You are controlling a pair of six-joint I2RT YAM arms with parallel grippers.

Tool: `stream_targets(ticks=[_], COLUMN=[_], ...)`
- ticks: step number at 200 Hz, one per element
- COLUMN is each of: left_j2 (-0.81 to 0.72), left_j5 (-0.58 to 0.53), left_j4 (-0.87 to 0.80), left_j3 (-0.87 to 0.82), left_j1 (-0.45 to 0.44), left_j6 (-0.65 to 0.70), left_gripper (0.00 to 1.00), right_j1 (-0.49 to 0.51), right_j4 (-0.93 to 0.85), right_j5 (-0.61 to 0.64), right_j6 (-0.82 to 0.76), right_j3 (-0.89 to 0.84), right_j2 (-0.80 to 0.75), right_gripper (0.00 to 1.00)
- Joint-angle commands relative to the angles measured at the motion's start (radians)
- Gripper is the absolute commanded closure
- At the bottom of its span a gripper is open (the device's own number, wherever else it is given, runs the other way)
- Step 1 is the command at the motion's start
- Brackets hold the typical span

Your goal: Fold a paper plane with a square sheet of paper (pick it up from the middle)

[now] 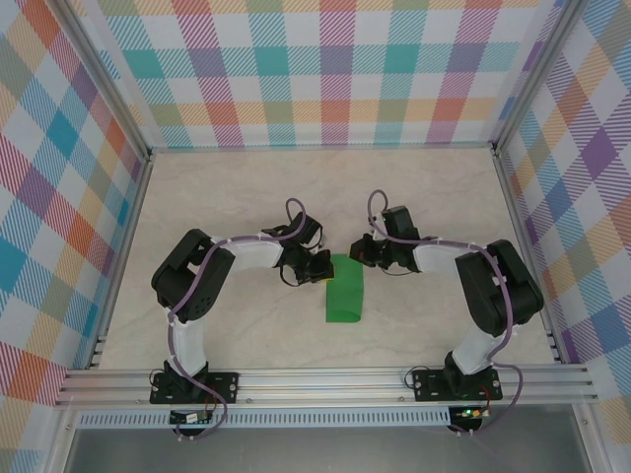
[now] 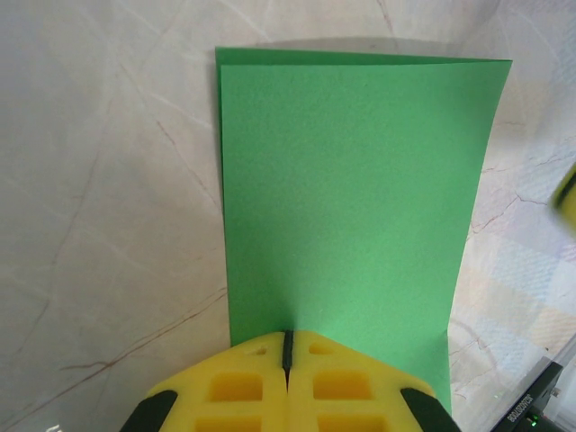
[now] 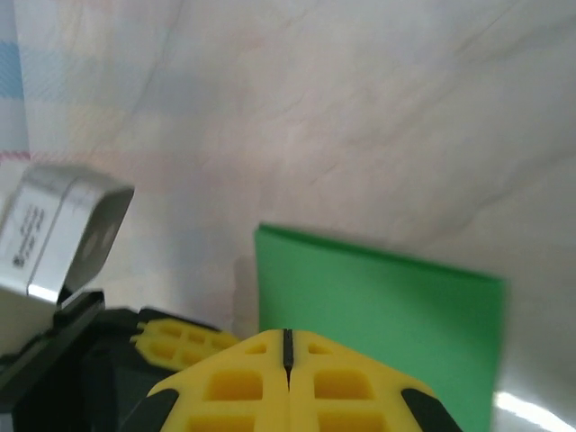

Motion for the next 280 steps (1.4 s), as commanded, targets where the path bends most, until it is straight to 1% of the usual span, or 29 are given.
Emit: stream_targets(ticks=[1,40,70,89,106,123,138,160,197,231,280], left_j2=[0.126,0.121,0.118,0.118,0.114,0.113,0.114,0.121,0.124,0.126,0.127], left_j5=[-0.197,-0.203,-0.206,-0.205,-0.207,-0.206,-0.206,-0.206,-0.214,-0.219,-0.228], left_j4=[-0.225,-0.228,-0.226,-0.222,-0.219,-0.217,-0.216,-0.214,-0.214,-0.214,-0.214], left_j3=[-0.082,-0.088,-0.098,-0.101,-0.104,-0.105,-0.102,-0.097,-0.094,-0.096,-0.098], left_j1=[-0.004,-0.004,-0.004,-0.004,-0.004,-0.004,-0.004,-0.004,-0.004,-0.004,-0.004], left_j6=[0.024,0.024,0.025,0.026,0.024,0.025,0.026,0.025,0.026,0.026,0.019], left_gripper=[1.00,1.00,1.00,1.00,1.00,1.00,1.00,1.00,1.00,1.00,1.00], right_j1=[0.002,-0.012,-0.085,-0.124,-0.129,-0.117,-0.079,-0.019,0.033,0.060,0.069], right_j4=[0.019,-0.033,-0.084,-0.128,-0.166,-0.150,-0.140,-0.146,-0.122,-0.125,-0.161], right_j5=[-0.032,0.008,0.066,0.126,0.164,0.120,0.055,-0.037,-0.105,-0.136,-0.123], right_j6=[0.033,0.011,0.008,0.008,-0.003,-0.010,-0.035,-0.032,0.013,0.010,-0.003], right_j3=[0.010,0.039,0.054,0.073,0.085,0.064,0.035,-0.004,-0.094,-0.144,-0.188], right_j2=[0.054,0.108,0.124,0.105,0.054,-0.012,-0.065,-0.078,-0.088,-0.095,-0.098], right_gripper=[1.00,1.00,1.00,1.00,1.00,1.00,1.00,1.00,1.00,1.00,1.00])
